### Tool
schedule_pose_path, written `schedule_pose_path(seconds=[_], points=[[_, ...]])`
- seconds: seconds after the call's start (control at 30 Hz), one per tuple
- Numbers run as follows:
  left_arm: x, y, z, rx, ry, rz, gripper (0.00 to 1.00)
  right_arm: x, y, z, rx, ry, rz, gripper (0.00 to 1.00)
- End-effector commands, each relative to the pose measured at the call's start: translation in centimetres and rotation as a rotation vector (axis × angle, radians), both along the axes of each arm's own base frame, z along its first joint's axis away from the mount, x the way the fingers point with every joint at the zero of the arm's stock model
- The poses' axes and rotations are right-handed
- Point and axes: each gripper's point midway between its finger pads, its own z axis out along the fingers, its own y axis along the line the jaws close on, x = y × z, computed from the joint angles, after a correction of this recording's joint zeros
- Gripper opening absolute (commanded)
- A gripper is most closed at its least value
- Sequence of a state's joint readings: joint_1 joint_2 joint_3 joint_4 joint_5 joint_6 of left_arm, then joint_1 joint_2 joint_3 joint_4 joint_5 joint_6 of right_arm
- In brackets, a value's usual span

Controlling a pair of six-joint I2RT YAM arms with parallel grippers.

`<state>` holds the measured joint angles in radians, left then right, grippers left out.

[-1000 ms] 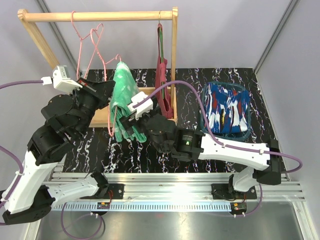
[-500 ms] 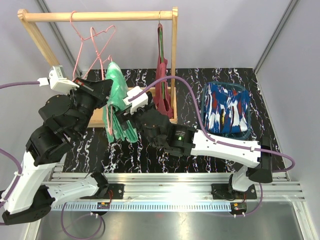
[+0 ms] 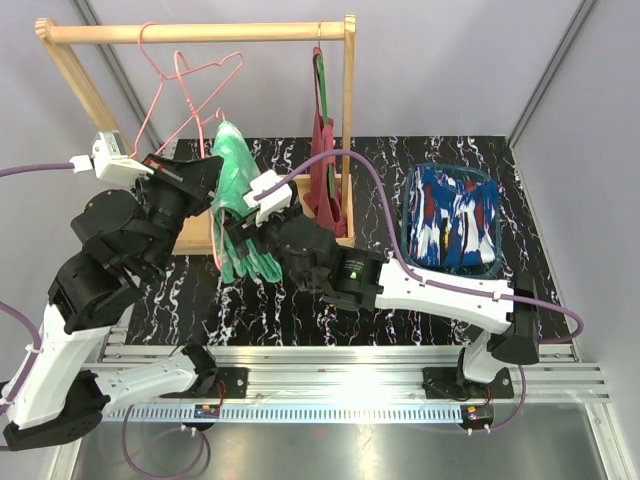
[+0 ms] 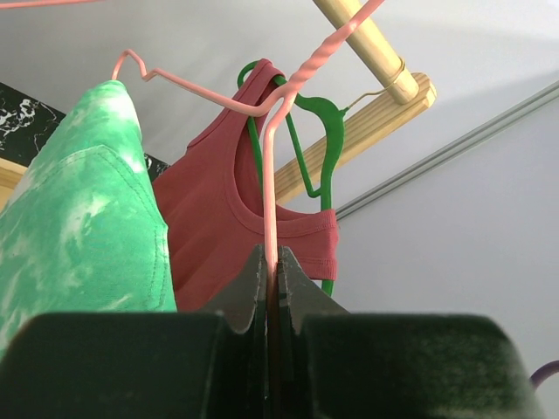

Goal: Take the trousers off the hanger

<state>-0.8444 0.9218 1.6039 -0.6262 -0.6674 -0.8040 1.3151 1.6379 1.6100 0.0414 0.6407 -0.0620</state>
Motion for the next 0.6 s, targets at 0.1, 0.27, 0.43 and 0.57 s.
schedule_pose_path(seconds=[0.1, 0.27, 0.43, 0.57], points=[[-2.5, 2.7, 8.7, -0.270, -0.213, -0.005, 0.00, 1.2, -0.3, 2.8, 0.089, -0.053, -0.043, 0.88], [-2.8, 2.7, 9.0, -0.280, -0.220, -0.015, 0.00, 2.5, -0.5, 2.2, 0.052, -0.077, -0.087, 0.86], [-3.1, 2.2, 9.4, -0.308, -0.227, -0.054, 0.00, 2.7, 0.6, 1.4, 0.046, -0.145, -0.067, 0.82], [-3.3, 1.4, 9.7, -0.313, -0.230, -0.096, 0.00, 2.6, 0.8, 2.1, 0.106, -0.260, -0.049, 0.81]])
